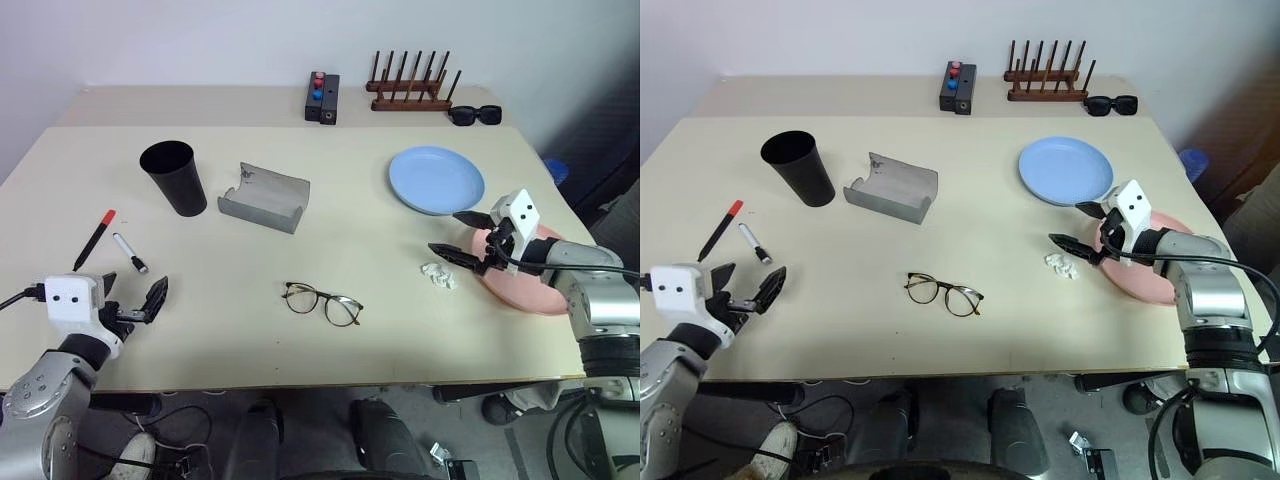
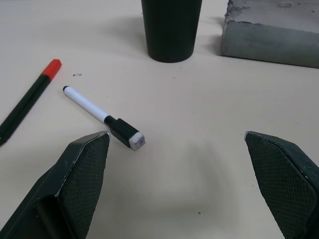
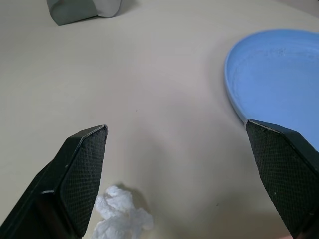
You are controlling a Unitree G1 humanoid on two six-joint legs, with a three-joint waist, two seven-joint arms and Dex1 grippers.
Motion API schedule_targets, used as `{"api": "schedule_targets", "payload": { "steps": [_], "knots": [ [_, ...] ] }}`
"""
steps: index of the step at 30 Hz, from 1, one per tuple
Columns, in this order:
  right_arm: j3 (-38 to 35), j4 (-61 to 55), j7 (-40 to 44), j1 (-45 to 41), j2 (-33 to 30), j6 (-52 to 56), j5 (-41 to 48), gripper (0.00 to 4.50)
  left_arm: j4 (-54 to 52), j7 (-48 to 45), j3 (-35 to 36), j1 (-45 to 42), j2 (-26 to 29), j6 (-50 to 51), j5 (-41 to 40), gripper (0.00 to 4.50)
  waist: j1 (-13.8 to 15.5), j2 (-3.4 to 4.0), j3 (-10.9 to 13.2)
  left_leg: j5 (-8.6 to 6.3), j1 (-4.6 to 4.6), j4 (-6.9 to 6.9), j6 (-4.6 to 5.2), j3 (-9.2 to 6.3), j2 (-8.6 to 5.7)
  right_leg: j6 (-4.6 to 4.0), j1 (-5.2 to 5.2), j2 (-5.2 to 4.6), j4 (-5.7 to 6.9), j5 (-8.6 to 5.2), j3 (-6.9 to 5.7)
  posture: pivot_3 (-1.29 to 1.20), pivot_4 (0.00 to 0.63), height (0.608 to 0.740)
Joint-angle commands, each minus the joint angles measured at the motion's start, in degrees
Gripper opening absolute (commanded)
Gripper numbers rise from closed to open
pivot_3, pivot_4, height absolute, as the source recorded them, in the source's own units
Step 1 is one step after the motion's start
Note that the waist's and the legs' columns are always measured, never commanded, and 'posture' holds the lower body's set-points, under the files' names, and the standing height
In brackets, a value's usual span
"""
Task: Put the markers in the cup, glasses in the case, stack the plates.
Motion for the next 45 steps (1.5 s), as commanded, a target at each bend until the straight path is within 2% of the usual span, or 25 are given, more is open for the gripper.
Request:
{"api": "schedule_targets", "payload": {
  "steps": [1,11,17,21,28,32,37,45],
  "knots": [
    [-1.67,-2.41,-0.13,0.19,-0.95,0.09,1.09,4.5,-0.29,-0.14,0.48,-0.58,0.37,-1.33,0.39,4.44,-0.07,0.0,0.0,0.0,0.0,0.0,0.0,0.0,0.0,0.0,0.0,0.0,0.0,0.0,0.0,0.0,0.15,0.74],
    [0.36,-7.26,-1.62,-0.1,0.95,2.7,1.25,4.5,-1.76,1.16,1.25,-0.37,-0.13,-0.22,-0.03,4.44,-0.11,0.0,0.0,0.0,0.01,0.0,0.0,0.0,0.0,0.0,-0.02,0.01,0.06,0.0,0.0,0.0,0.15,0.74],
    [5.87,-10.95,-4.48,-5.33,7.96,4.51,0.53,4.5,0.35,7.13,2.46,-3.16,1.2,4.61,2.34,4.44,-0.19,0.0,0.0,0.0,0.04,0.03,0.01,-0.04,0.02,0.01,-0.04,0.05,0.21,0.0,0.0,0.0,0.15,0.74],
    [8.11,-15.2,-7.55,-6.44,11.37,6.64,0.49,4.5,0.26,11.88,3.85,-4.5,2.05,11.45,3.65,4.44,-0.02,0.0,0.0,0.0,0.03,0.02,0.01,-0.06,0.02,0.08,-0.07,0.05,0.3,-0.04,-0.01,0.0,0.15,0.74],
    [13.59,-26.5,-9.02,-4.51,16.23,10.87,2.64,4.5,0.28,19.7,4.4,-17.45,3.08,26.15,2.1,4.44,0.23,-0.05,0.0,0.02,0.05,0.17,-0.02,-0.23,0.01,0.1,-0.06,0.09,0.56,-0.05,-0.11,0.0,0.15,0.74],
    [18.24,-30.64,-8.99,-4.07,18.3,10.72,1.89,4.5,4.76,25.43,4.57,-28.05,2.5,36.38,3.16,4.44,0.03,-0.05,-0.01,0.03,0.05,0.18,-0.02,-0.27,0.01,0.14,-0.05,0.11,0.61,-0.06,-0.12,0.0,0.15,0.74],
    [24.94,-30.67,-12.27,-3.12,22.75,8.26,-2.52,4.5,12.09,29.76,6.17,-37.15,0.04,43.68,4.09,4.44,-0.26,-0.06,-0.01,0.03,0.1,0.09,-0.02,-0.36,0.07,0.23,-0.08,0.25,0.68,-0.08,-0.13,0.0,0.15,0.74],
    [25.19,-29.62,-14.28,-0.51,24.19,6.17,-3.8,4.5,19.16,33.22,6.84,-46.69,-1.4,51.95,6.93,4.44,0.09,-0.16,-0.01,0.05,0.07,0.1,-0.06,-0.42,0.05,0.44,-0.04,0.24,0.69,-0.03,-0.17,0.0,0.15,0.74]
  ]
}}
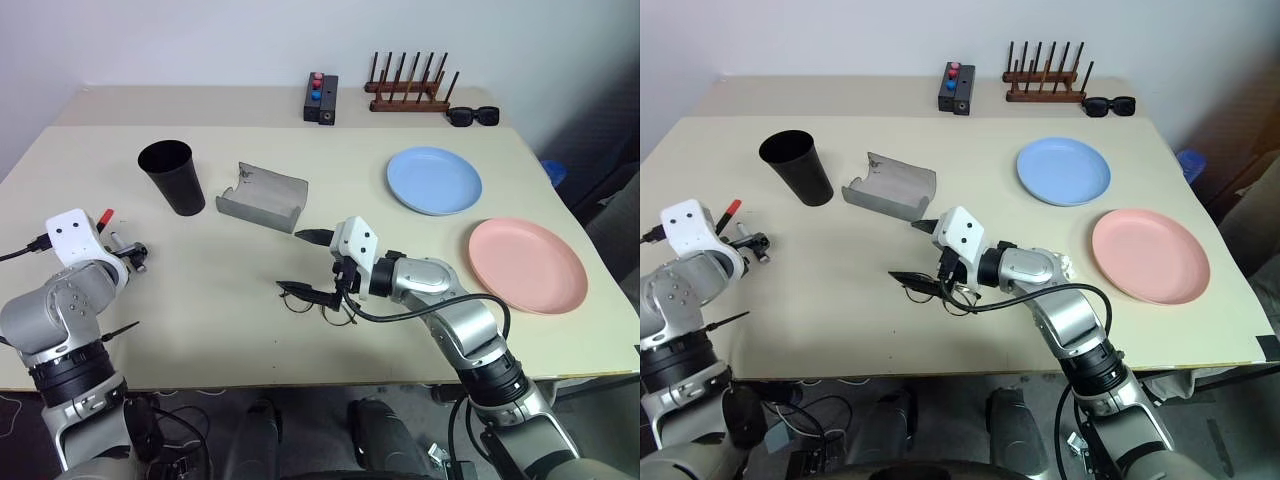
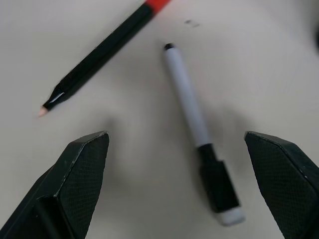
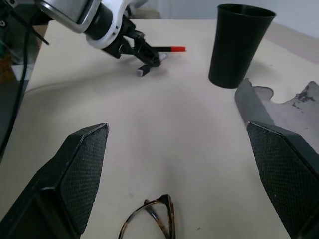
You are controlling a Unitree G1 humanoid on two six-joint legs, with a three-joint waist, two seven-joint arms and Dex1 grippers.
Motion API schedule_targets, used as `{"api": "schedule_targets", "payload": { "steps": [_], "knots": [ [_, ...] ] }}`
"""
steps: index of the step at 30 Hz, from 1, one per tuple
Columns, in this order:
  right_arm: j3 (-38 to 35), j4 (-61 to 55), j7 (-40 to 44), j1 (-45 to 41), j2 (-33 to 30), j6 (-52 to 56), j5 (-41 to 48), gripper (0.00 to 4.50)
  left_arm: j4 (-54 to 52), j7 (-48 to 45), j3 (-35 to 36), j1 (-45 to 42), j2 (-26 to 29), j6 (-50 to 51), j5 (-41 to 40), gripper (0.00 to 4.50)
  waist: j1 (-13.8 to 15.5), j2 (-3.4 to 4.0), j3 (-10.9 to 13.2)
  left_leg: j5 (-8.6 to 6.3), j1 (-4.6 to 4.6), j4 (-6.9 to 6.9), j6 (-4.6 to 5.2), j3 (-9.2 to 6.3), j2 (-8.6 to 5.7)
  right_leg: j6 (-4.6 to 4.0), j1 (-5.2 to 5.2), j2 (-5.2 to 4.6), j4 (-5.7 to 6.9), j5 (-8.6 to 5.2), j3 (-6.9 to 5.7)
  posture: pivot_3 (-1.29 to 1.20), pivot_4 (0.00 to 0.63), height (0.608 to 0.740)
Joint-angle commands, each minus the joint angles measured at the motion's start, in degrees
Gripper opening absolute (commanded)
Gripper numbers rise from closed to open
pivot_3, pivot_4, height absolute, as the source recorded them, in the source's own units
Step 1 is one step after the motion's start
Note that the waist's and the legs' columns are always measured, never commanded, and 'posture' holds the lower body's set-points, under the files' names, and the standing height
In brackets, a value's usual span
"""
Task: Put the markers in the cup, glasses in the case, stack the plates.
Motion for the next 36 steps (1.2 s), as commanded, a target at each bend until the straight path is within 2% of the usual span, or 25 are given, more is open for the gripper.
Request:
{"api": "schedule_targets", "payload": {
  "steps": [1,5,7,9,15,17,19,21,24,28,30,33,36],
  "knots": [
    [-0.29,-1.39,-0.27,1.27,-0.1,-2.15,-0.4,4.5,1.0,1.1,0.33,-3.46,0.2,3.51,1.8,4.44,-0.01,0.0,0.0,0.0,0.0,0.0,0.0,0.0,0.0,0.0,0.0,0.0,0.0,0.0,0.0,0.0,0.15,0.74],
    [-0.2,-1.97,-0.99,2.17,0.55,-2.1,-0.59,4.5,3.71,1.24,2.82,-6.38,-0.17,9.82,3.13,4.44,-0.26,0.0,0.0,0.0,0.01,-0.04,0.0,0.0,0.0,0.01,-0.02,0.0,0.0,0.0,0.0,0.0,0.15,0.74],
    [-0.08,-1.86,-1.45,2.29,1.03,-2.23,-0.79,4.5,4.6,0.85,2.72,-7.48,0.27,12.67,4.13,3.94,-0.27,0.0,0.0,0.0,0.02,-0.06,0.0,-0.01,0.01,0.02,-0.03,0.02,0.02,0.0,0.0,0.0,0.15,0.74],
    [0.09,-1.57,-1.46,2.15,1.32,-2.53,-1.0,4.5,4.62,0.43,2.7,-8.22,0.35,14.05,5.14,3.14,-0.25,0.0,0.0,0.0,0.03,-0.07,-0.01,-0.02,0.01,0.03,-0.02,0.02,0.02,0.0,-0.01,0.0,0.15,0.74],
    [-0.14,-0.91,1.27,0.93,1.09,-3.14,0.04,4.5,3.09,-0.9,3.66,-8.99,-0.63,16.07,7.57,0.11,-0.08,0.0,0.0,0.02,0.03,-0.05,-0.05,-0.01,-0.01,0.03,0.01,0.0,0.01,0.01,0.0,0.0,0.15,0.74],
    [-0.26,0.09,1.93,0.36,1.14,-3.71,-0.2,4.5,0.48,-0.73,5.15,-8.68,-2.51,11.14,7.93,0.04,-0.08,0.0,0.0,0.02,0.03,-0.05,-0.06,-0.02,-0.01,0.03,0.01,0.0,0.01,0.01,-0.01,0.0,0.15,0.74],
    [-0.32,0.98,2.24,0.06,1.3,-4.19,-0.49,4.5,-3.16,-3.05,5.03,-7.17,-3.54,-0.73,7.14,0.04,-0.05,-0.04,0.01,0.03,0.02,-0.05,-0.07,-0.02,-0.01,0.02,0.01,-0.01,0.0,0.01,-0.02,0.0,0.15,0.74],
    [-0.3,1.39,2.4,0.09,1.4,-4.53,-0.62,4.5,-5.84,-3.91,3.36,-5.38,-3.01,-11.95,8.6,0.04,-0.12,-0.1,0.04,0.04,0.01,-0.07,-0.1,-0.02,0.0,0.02,0.0,-0.01,0.0,0.02,-0.03,0.0,0.15,0.74],
    [-0.49,1.8,2.09,0.01,1.99,-4.89,-0.53,4.5,-6.75,-2.86,2.94,-4.33,-2.55,-21.8,10.38,0.04,-0.17,-0.12,0.05,0.05,0.0,-0.12,-0.11,-0.02,0.01,0.01,-0.04,0.0,0.0,0.02,-0.02,0.0,0.15,0.74],
    [-2.08,1.81,-0.06,-1.25,4.88,-5.37,0.56,4.5,-8.25,-3.65,-3.29,-2.62,-1.05,-34.82,14.06,0.04,0.0,-0.12,0.05,0.05,0.01,-0.13,-0.11,-0.01,0.01,0.0,-0.03,-0.01,-0.01,0.01,-0.02,0.0,0.15,0.74],
    [-5.24,2.7,-3.6,-2.99,8.32,-5.87,2.13,4.5,-6.77,-2.01,-6.92,-3.63,-0.72,-39.53,17.18,0.04,0.3,-0.12,0.04,0.06,0.0,-0.08,-0.13,-0.02,0.01,-0.01,0.0,0.0,-0.01,0.02,-0.03,0.0,0.15,0.74],
    [-11.76,6.41,-13.21,-7.23,14.45,-6.37,3.08,4.5,-3.08,-1.9,-12.1,-5.99,-0.78,-46.35,20.11,0.04,0.53,-0.13,0.04,0.1,0.0,-0.03,-0.18,-0.02,0.0,-0.09,0.03,0.0,-0.02,0.05,-0.02,0.0,0.15,0.74],
    [-13.57,8.74,-16.03,-9.12,16.06,-8.07,2.18,4.5,3.16,-3.36,-16.27,-9.02,-1.56,-52.85,20.78,0.04,1.32,-0.13,0.04,0.11,0.0,-0.03,-0.2,-0.01,0.0,-0.09,0.03,0.0,-0.05,0.07,-0.02,0.0,0.15,0.74]
  ]
}}
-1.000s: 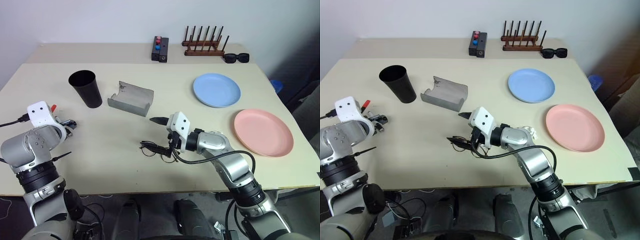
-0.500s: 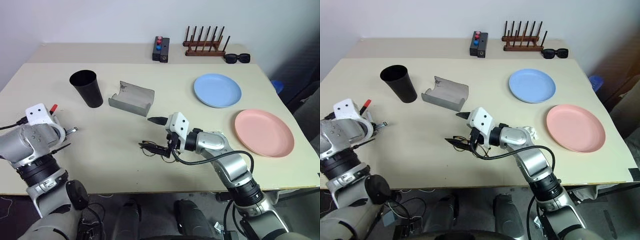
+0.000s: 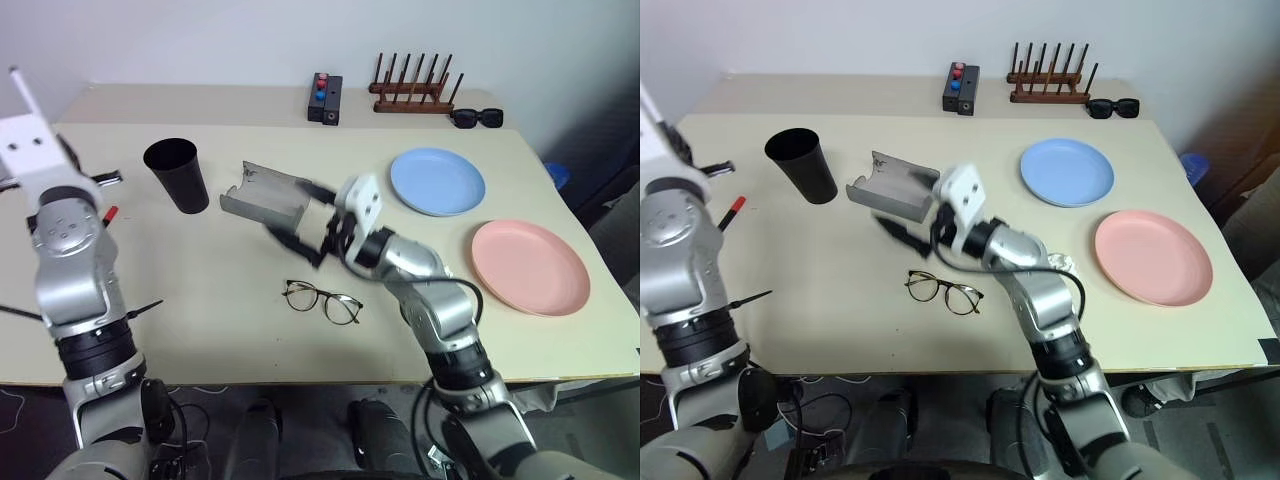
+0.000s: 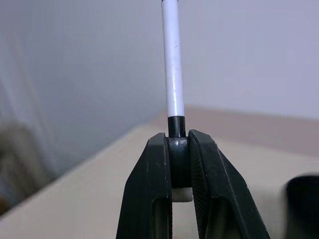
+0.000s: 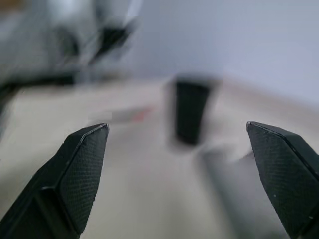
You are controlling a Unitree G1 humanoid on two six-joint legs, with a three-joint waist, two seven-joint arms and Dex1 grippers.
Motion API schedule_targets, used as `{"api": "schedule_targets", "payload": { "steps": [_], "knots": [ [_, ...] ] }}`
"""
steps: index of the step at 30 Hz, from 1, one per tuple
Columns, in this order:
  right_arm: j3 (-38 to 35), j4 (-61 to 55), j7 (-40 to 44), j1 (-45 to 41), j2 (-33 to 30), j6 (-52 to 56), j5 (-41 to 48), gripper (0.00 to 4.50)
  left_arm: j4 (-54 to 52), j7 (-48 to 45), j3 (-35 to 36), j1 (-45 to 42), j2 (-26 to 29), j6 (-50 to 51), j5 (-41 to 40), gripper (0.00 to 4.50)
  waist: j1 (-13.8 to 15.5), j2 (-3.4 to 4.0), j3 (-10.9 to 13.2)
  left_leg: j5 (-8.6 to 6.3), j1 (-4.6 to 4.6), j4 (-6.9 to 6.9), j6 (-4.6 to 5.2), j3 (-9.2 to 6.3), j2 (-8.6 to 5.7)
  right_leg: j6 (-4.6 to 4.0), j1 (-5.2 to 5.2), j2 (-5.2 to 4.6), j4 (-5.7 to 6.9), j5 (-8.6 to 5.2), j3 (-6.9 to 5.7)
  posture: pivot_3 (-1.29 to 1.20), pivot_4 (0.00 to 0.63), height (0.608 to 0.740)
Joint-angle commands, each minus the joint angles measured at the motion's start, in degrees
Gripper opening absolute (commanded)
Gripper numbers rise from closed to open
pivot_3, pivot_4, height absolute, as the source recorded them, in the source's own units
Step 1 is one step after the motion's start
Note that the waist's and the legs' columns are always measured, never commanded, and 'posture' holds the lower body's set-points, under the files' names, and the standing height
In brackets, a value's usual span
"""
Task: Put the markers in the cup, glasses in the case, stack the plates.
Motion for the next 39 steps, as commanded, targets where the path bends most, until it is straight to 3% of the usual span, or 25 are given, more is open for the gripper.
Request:
{"api": "schedule_targets", "payload": {
  "steps": [1,10,20,27,35,39],
  "knots": [
    [-2.01,1.16,-2.4,-0.95,0.45,-2.55,-0.12,4.5,5.71,-0.55,-3.36,-3.52,-0.14,-7.78,1.62,0.04,0.31,0.0,0.0,0.0,-0.01,-0.03,0.0,0.01,0.0,0.11,-0.01,0.0,-0.04,0.05,0.0,0.0,0.15,0.74],
    [1.83,0.73,-0.51,2.48,-1.39,-5.76,-2.71,4.5,24.73,-2.76,-6.57,-8.79,-3.36,-22.62,0.3,0.04,0.09,0.03,0.02,0.0,-0.02,-0.16,0.02,0.02,0.01,0.26,-0.09,0.02,-0.01,0.08,0.0,0.0,0.15,0.74],
    [2.7,-1.2,-1.27,4.89,-1.55,-5.76,-3.1,4.5,30.5,-4.6,-8.35,-8.76,-5.67,-26.58,-0.67,0.04,0.23,0.03,0.02,0.0,-0.03,-0.13,0.02,0.01,0.01,0.26,-0.07,0.03,-0.01,0.08,0.0,0.0,0.15,0.74],
    [2.93,-1.16,-0.69,4.91,-1.95,-5.53,-2.89,4.5,30.4,-3.19,-8.55,-8.67,-6.06,-26.64,0.03,3.36,0.22,0.03,0.02,0.01,-0.03,-0.13,0.02,0.01,0.01,0.27,-0.06,0.03,0.0,0.08,0.0,0.0,0.15,0.74],
    [3.14,-0.66,-0.08,4.04,-1.8,-5.29,-2.76,4.5,29.96,-0.09,-7.34,-9.67,-5.89,-27.08,-0.31,3.36,0.23,0.03,0.02,0.01,-0.03,-0.13,0.02,0.01,0.01,0.27,-0.06,0.03,-0.01,0.08,0.0,0.0,0.15,0.74],
    [3.24,-0.82,-0.12,4.09,-1.87,-5.17,-2.98,4.5,27.57,4.79,0.08,-11.45,-2.83,-23.87,-4.44,3.36,-0.02,0.03,0.02,0.01,-0.03,-0.14,0.02,0.01,0.01,0.27,-0.08,0.03,0.0,0.08,0.0,0.0,0.15,0.74]
  ]
}}
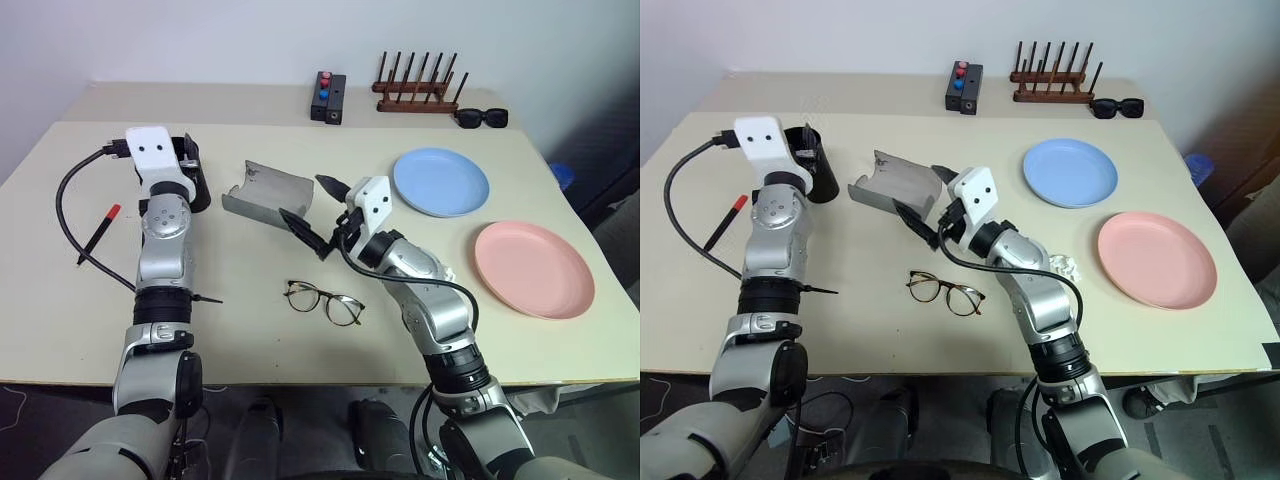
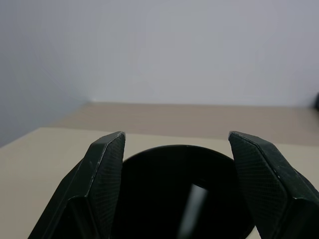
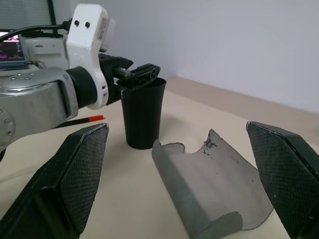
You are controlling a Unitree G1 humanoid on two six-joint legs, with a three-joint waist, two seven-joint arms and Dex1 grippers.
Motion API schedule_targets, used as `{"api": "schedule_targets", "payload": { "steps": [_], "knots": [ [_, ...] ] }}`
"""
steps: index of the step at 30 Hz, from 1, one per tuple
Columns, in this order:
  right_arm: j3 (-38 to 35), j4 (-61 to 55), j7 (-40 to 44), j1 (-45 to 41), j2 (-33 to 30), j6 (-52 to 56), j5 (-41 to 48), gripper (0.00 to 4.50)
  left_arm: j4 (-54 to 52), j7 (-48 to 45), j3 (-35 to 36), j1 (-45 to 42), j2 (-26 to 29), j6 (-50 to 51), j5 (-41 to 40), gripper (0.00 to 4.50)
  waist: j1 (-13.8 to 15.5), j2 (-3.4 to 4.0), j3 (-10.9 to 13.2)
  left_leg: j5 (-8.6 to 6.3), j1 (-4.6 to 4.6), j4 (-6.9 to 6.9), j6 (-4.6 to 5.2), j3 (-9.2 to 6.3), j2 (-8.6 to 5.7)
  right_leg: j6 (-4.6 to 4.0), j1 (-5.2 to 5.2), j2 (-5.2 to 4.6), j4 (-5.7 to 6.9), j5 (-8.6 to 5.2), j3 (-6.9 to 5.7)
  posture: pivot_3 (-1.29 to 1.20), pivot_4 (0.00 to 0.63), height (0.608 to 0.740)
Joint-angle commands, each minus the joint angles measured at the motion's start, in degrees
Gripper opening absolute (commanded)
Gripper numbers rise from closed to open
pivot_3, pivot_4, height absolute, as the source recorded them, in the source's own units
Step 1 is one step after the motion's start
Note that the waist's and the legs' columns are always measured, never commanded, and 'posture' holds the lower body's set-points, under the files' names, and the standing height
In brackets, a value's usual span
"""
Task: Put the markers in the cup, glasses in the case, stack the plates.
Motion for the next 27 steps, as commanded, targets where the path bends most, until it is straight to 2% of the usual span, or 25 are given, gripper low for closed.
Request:
{"api": "schedule_targets", "payload": {
  "steps": [1,4,7,9,12,17,24,27],
  "knots": [
    [-0.25,-2.47,-0.15,-1.31,-0.11,-0.27,0.34,4.5,-4.15,4.76,7.13,-2.46,5.07,4.55,-2.49,3.64,-0.26,0.0,0.0,0.0,0.0,-0.01,0.0,0.0,0.01,0.0,-0.01,0.01,0.0,0.0,0.0,0.0,0.15,0.74],
    [-0.44,-2.85,-0.32,-0.99,-0.4,0.02,0.36,4.5,-4.65,8.26,9.58,-1.09,9.86,15.48,-1.19,4.43,-1.04,0.01,0.0,0.0,0.03,-0.08,0.0,-0.01,0.02,0.06,-0.01,0.02,0.03,-0.02,0.0,0.0,0.15,0.74],
    [-0.4,-3.05,-0.15,-0.56,-0.81,0.27,0.53,4.5,-2.65,7.63,9.53,0.22,14.63,29.05,-0.34,4.43,-1.17,0.01,0.0,0.0,0.03,-0.09,0.0,-0.01,0.01,0.09,0.0,0.02,0.04,-0.03,-0.01,0.0,0.15,0.74],
    [-0.24,-2.96,0.05,-0.45,-0.93,0.34,0.6,4.5,-0.29,5.21,11.11,0.39,16.39,36.22,-2.88,4.43,-1.11,0.01,0.0,0.0,0.03,-0.07,0.0,-0.03,0.01,0.09,0.01,0.02,0.05,-0.03,-0.02,0.0,0.15,0.74],
    [-0.17,-2.55,0.18,-0.59,-0.95,0.27,0.58,4.5,1.96,1.81,12.09,0.57,18.12,42.15,-4.8,4.43,-1.04,-0.02,0.01,0.0,0.02,-0.05,-0.01,-0.05,0.01,0.08,0.02,0.01,0.04,-0.03,-0.05,0.0,0.15,0.74],
    [-0.34,-2.09,0.4,-0.73,-1.24,0.17,0.53,4.5,6.46,-2.07,12.56,0.02,20.53,48.63,-6.65,4.43,-1.34,-0.02,0.01,0.0,0.02,-0.09,-0.01,-0.07,0.01,0.07,-0.02,0.01,0.04,-0.03,-0.07,0.0,0.15,0.74],
    [-0.52,-3.13,0.18,0.23,-2.08,0.64,0.47,4.5,10.08,-4.77,11.48,0.5,21.28,51.13,-7.04,4.43,-1.34,-0.02,0.01,0.0,0.03,-0.14,-0.02,-0.07,0.02,0.07,-0.03,0.01,0.04,-0.04,-0.07,0.0,0.15,0.74],
    [-0.67,-3.4,-0.05,0.44,-2.33,0.8,0.43,4.5,9.41,-4.93,12.11,0.97,20.7,51.12,-7.69,3.59,-1.33,-0.01,0.01,0.0,0.03,-0.14,-0.02,-0.07,0.02,0.07,-0.03,0.0,0.04,-0.04,-0.07,0.0,0.15,0.74]
  ]
}}
